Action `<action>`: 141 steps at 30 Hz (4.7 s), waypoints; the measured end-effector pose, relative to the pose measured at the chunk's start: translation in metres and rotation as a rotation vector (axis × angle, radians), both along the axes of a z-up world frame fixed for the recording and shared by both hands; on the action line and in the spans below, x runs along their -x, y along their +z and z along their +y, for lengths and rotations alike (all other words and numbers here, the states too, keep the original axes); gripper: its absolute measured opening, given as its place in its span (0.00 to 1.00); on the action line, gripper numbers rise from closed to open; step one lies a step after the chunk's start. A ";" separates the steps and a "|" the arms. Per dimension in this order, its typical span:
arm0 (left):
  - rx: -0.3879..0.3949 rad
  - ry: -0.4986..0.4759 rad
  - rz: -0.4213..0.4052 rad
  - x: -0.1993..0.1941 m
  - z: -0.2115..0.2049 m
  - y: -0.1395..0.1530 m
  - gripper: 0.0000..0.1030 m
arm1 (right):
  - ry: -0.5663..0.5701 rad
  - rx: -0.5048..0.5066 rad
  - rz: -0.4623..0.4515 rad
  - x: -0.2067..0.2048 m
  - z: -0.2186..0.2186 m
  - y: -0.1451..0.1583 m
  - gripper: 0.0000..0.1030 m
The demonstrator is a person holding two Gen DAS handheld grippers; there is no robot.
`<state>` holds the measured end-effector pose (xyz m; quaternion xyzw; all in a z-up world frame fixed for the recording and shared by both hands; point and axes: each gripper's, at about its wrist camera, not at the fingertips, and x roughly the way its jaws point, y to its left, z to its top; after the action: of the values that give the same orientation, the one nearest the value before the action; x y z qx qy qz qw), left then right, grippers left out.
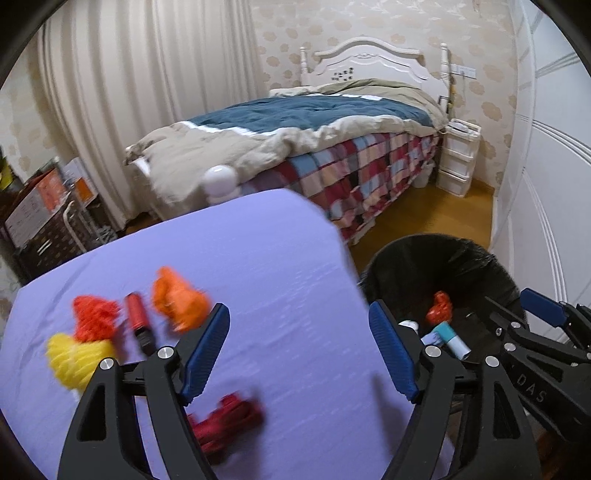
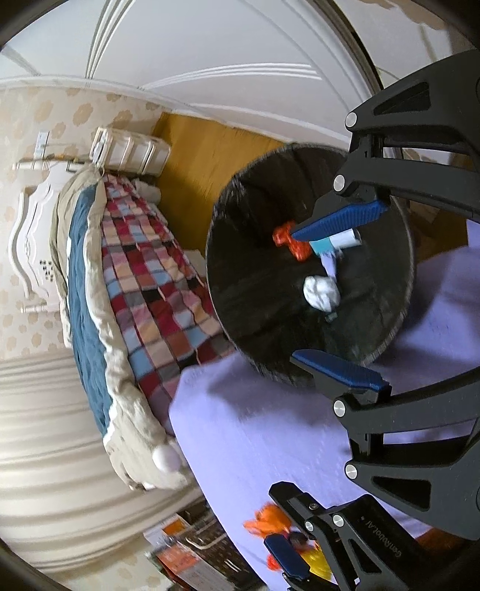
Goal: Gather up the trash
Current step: 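Open the right tool to drop the teal-and-white tube into the bin, then move the left tool to the gold-labeled bottle and grasp it, then grasp the dark red cloth with the right tool while the left tool holds the bottle, then carry the bottle and dark red cloth over the trash bin with both tools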
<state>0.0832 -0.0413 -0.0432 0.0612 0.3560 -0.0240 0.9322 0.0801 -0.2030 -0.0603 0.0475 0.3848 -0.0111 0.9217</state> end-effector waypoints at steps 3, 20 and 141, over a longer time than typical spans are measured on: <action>0.003 0.040 0.008 0.013 0.024 0.000 0.73 | 0.037 -0.004 -0.001 0.007 0.017 0.002 0.58; 0.009 0.230 0.060 0.068 0.123 -0.013 0.73 | 0.223 0.003 0.019 0.038 0.100 0.001 0.59; 0.137 0.078 -0.007 0.068 0.116 0.013 0.24 | 0.229 0.036 -0.038 0.030 0.099 0.024 0.21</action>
<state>0.0156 0.0748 -0.0305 -0.0166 0.3523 -0.0121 0.9357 0.0498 -0.1044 -0.0358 -0.0130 0.3700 0.0886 0.9247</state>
